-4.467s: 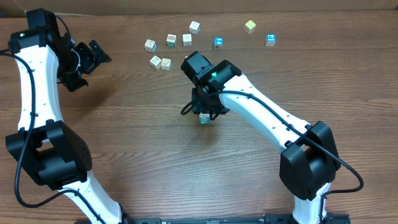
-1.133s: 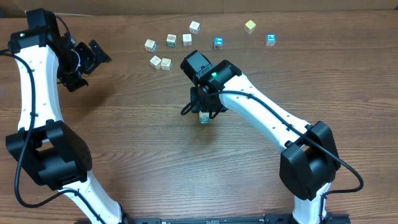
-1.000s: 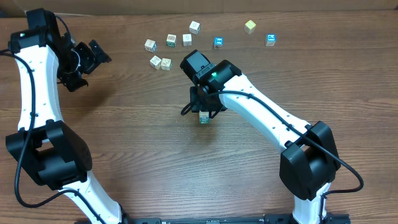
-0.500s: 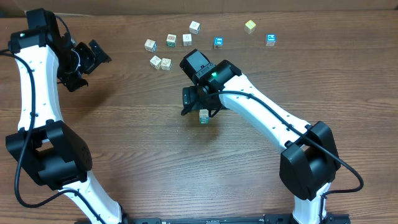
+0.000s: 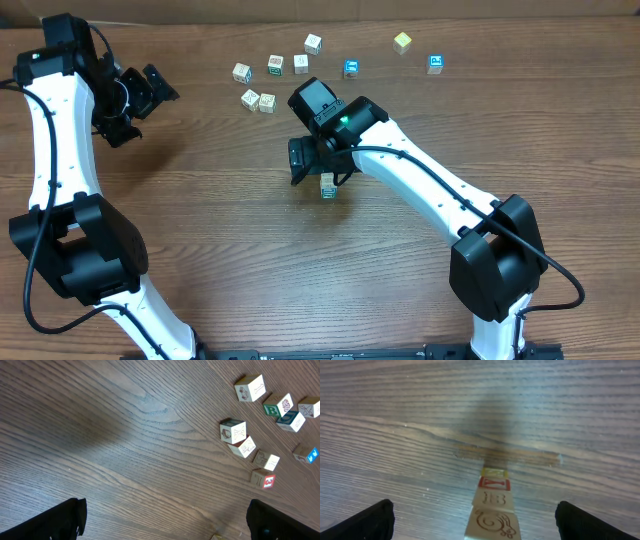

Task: Form a tower
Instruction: 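Lift the right gripper up and away to the right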

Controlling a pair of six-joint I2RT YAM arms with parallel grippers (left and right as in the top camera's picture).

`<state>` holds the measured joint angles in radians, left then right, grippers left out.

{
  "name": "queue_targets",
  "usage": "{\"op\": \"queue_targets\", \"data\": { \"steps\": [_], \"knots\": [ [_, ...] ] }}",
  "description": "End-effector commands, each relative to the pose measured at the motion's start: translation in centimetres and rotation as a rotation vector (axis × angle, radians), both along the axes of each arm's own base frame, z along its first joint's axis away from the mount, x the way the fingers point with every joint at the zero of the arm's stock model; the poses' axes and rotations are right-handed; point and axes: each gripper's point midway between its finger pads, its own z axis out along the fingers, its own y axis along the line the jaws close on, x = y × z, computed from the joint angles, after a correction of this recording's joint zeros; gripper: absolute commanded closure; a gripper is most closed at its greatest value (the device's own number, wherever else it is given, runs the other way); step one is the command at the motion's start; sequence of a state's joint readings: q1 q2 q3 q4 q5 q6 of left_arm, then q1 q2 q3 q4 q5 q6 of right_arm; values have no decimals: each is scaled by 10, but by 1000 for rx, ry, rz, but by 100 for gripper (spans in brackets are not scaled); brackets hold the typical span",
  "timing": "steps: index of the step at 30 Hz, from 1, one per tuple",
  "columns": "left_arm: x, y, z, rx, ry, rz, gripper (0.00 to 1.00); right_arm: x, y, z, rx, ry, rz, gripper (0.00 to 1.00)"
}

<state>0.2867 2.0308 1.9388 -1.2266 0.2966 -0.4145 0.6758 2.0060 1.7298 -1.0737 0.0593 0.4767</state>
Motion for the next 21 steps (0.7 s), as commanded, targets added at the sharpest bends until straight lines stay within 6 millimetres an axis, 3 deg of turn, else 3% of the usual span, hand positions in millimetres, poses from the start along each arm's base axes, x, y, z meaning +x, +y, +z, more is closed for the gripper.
{"op": "queue_targets", "data": {
  "steps": [1, 3, 8, 10, 12, 17, 18, 19, 20, 21],
  "knots": [
    [3, -3, 6, 4, -24, -25, 0, 13, 9, 14, 20, -66, 44, 0],
    [3, -3, 6, 4, -24, -25, 0, 18, 10, 21, 28, -98, 54, 0],
    [3, -3, 6, 4, -24, -25, 0, 43, -11, 72, 76, -208, 8, 0],
    [3, -3, 6, 4, -24, -25, 0, 54, -32, 91, 91, -240, -41, 0],
    [3, -3, 6, 4, -24, -25, 0, 66, -65, 108, 117, -258, -115, 0],
    [3, -3, 6, 4, -24, -25, 0, 77, -134, 99, 169, -158, -216, 4],
    [3, -3, 6, 4, -24, -25, 0, 78, -144, 95, 182, -140, -216, 19],
    [3, -3, 6, 4, -24, -24, 0, 78, -154, 91, 198, -122, -219, 43],
    [3, -3, 6, 4, -24, -25, 0, 78, -167, 85, 224, -97, -234, 82],
    [3, -3, 6, 4, -24, -25, 0, 77, -176, 79, 241, -76, -256, 96]
  ]
}}
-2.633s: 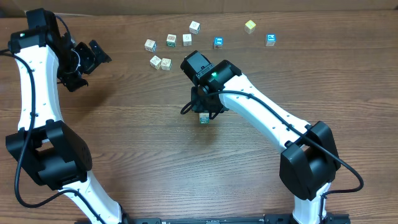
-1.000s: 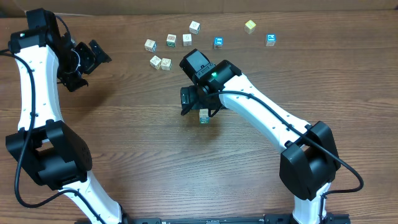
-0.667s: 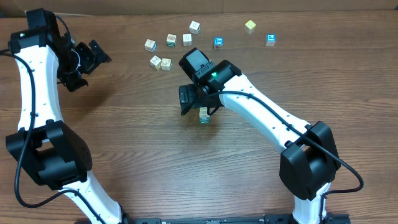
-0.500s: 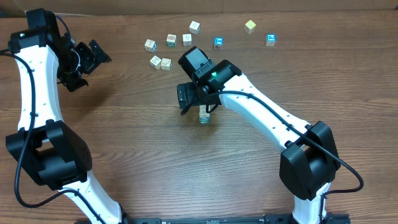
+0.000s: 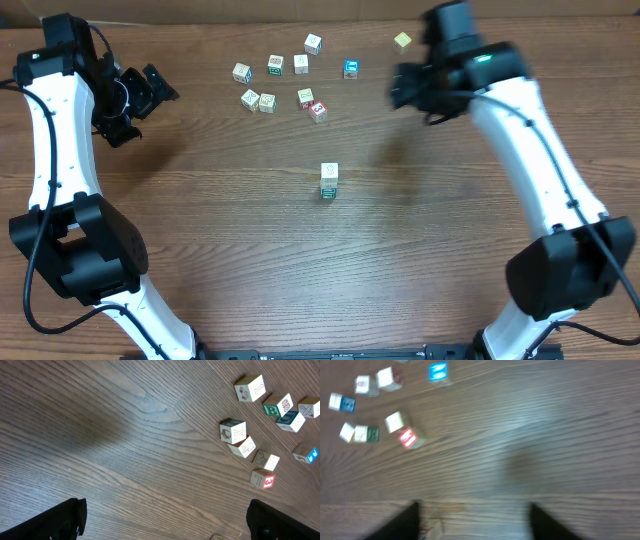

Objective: Form a tower

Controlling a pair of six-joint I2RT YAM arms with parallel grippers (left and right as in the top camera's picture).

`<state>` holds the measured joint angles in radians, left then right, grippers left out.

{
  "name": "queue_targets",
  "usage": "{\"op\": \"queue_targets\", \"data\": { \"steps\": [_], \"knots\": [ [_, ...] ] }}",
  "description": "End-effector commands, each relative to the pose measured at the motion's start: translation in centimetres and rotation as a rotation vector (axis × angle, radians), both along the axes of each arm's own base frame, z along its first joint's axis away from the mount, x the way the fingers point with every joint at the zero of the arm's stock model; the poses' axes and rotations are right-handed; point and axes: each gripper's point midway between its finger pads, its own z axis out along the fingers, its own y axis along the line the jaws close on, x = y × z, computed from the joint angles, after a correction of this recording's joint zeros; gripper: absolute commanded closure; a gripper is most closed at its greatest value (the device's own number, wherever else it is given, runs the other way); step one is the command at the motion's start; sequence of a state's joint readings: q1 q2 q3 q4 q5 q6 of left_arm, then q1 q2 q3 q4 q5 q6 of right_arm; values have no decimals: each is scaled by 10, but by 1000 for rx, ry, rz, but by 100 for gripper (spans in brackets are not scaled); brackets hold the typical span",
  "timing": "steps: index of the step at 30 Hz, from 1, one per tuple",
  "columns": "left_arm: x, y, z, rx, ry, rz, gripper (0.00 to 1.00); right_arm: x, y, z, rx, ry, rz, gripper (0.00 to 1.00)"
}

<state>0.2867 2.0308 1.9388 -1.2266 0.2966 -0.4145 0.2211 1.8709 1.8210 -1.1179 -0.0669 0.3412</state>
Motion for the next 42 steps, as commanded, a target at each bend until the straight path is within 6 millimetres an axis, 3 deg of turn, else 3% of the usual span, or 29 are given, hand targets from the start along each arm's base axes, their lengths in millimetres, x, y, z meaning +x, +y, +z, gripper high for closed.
{"op": "queue_targets", "data": {
  "steps": [1, 6, 11, 19, 24, 30, 42],
  "knots": [
    [3, -3, 6, 4, -24, -25, 0, -9, -24, -14, 127, 66, 14, 96],
    [3, -3, 6, 4, -24, -24, 1, -21, -44, -52, 292, 134, 22, 96],
    [3, -3, 6, 4, -24, -25, 0, -37, -17, -86, 512, 144, 95, 96],
    [3, -3, 6, 4, -24, -25, 0, -66, 27, -139, 556, 161, 167, 96],
    [3, -3, 6, 4, -24, -25, 0, -76, 53, -156, 579, 161, 153, 96],
    [3, -3, 6, 4, -24, -25, 1, -93, 68, -173, 580, 200, 127, 96],
    [3, -3, 6, 4, -24, -24, 0, -110, 92, -183, 583, 259, 84, 96]
  ]
}}
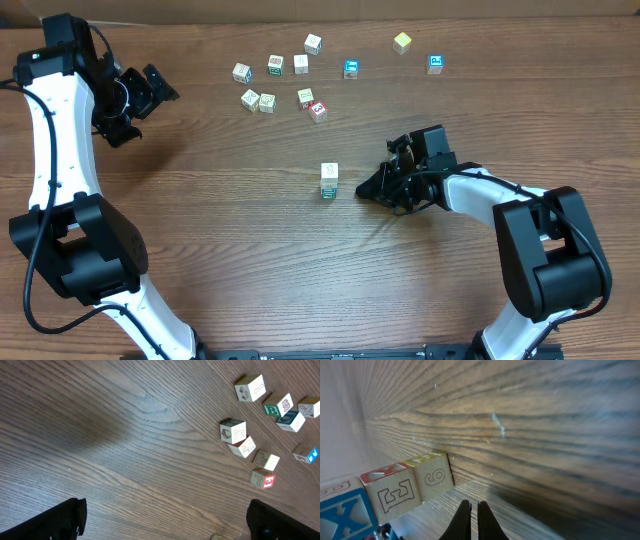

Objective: Form a tower

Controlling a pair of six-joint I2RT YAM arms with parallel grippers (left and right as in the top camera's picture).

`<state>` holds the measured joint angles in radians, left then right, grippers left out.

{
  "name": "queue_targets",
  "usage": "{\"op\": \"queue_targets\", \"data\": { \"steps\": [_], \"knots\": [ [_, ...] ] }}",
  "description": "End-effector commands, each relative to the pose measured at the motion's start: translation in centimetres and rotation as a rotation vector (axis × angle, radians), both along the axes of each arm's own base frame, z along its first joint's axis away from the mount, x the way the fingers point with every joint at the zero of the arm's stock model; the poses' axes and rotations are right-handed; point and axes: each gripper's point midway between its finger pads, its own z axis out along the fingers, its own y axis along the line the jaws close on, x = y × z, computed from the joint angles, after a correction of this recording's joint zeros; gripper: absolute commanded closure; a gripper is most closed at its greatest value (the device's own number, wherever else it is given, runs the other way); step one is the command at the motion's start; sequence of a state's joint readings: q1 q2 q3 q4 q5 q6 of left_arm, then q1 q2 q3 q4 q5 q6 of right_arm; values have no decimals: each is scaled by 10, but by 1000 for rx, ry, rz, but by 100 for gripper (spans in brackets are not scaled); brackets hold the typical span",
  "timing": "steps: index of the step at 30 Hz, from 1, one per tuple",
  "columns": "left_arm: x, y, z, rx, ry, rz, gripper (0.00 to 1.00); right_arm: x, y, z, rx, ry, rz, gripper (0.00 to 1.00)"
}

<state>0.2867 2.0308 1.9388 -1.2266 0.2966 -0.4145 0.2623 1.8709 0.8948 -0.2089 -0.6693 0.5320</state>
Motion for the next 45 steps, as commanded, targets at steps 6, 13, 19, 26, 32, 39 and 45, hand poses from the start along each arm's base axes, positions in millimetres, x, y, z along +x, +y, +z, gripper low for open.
{"op": "queue_targets", "data": {
  "steps": [6, 13, 19, 26, 32, 39, 45],
  "knots": [
    [3, -3, 6, 4, -24, -24, 1, -10, 13, -3, -25, 49, -31, 96],
    [3, -3, 6, 4, -24, -25, 0, -7, 16, -4, -40, 43, -58, 96],
    [3, -3, 6, 4, -24, -25, 0, -3, 16, -5, -48, 24, -69, 96],
    [3, -3, 6, 4, -24, -25, 1, -1, 18, -5, -60, 0, -66, 96],
    [3, -3, 6, 4, -24, -25, 1, 3, 18, -5, -65, -17, -72, 96],
    [3, -3, 6, 4, -24, -24, 0, 5, 25, -13, -72, -37, -62, 96],
    [3, -3, 6, 4, -24, -24, 0, 3, 28, -21, -62, -1, -78, 96]
  ]
}}
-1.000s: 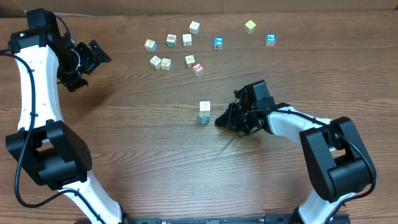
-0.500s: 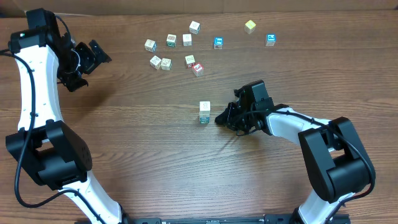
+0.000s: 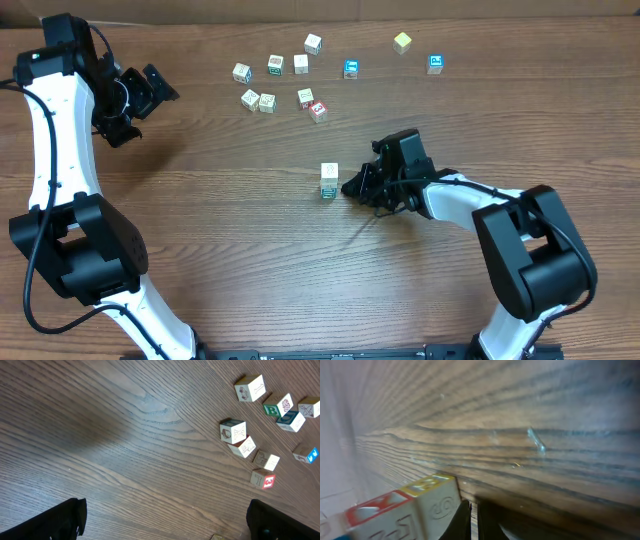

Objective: Form a tower

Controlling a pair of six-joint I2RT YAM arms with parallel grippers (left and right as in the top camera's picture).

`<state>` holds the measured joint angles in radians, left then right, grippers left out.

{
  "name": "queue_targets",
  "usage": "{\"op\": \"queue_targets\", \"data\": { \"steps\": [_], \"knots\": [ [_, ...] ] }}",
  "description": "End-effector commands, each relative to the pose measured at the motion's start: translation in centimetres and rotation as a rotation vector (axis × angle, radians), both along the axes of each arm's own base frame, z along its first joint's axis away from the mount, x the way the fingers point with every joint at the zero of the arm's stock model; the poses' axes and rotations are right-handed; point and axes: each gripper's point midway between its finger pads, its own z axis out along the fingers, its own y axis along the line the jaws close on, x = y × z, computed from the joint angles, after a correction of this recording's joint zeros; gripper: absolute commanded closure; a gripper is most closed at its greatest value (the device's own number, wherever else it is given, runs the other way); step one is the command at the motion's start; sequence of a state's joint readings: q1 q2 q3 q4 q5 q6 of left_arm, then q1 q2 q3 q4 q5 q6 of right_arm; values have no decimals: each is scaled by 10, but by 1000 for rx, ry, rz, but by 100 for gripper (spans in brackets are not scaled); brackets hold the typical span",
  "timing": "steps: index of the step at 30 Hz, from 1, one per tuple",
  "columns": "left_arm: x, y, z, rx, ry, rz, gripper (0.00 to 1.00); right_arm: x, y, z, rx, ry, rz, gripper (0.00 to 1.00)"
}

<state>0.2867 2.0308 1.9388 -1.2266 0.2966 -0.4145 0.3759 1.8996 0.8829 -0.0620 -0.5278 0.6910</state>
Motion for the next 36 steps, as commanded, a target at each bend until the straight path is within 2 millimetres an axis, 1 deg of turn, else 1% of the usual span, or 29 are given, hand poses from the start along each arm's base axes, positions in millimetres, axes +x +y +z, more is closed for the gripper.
{"op": "queue_targets", "data": {
  "steps": [1, 4, 10, 17, 27, 36],
  "knots": [
    [3, -3, 6, 4, -24, -25, 0, -4, 0, -9, -5, 32, -11, 96],
    [3, -3, 6, 4, -24, -25, 0, -5, 0, -10, -6, 35, -10, 96],
    [3, -3, 6, 4, -24, -25, 0, -12, 7, -6, 38, 57, 24, 96],
    [3, -3, 6, 4, -24, -25, 0, -13, 8, -5, 47, 61, 30, 96],
    [3, -3, 6, 4, -24, -25, 0, -7, 8, -3, 41, 30, 21, 96],
    [3, -3, 6, 4, -24, -25, 1, -9, 10, -2, 56, 37, 32, 96]
  ]
}}
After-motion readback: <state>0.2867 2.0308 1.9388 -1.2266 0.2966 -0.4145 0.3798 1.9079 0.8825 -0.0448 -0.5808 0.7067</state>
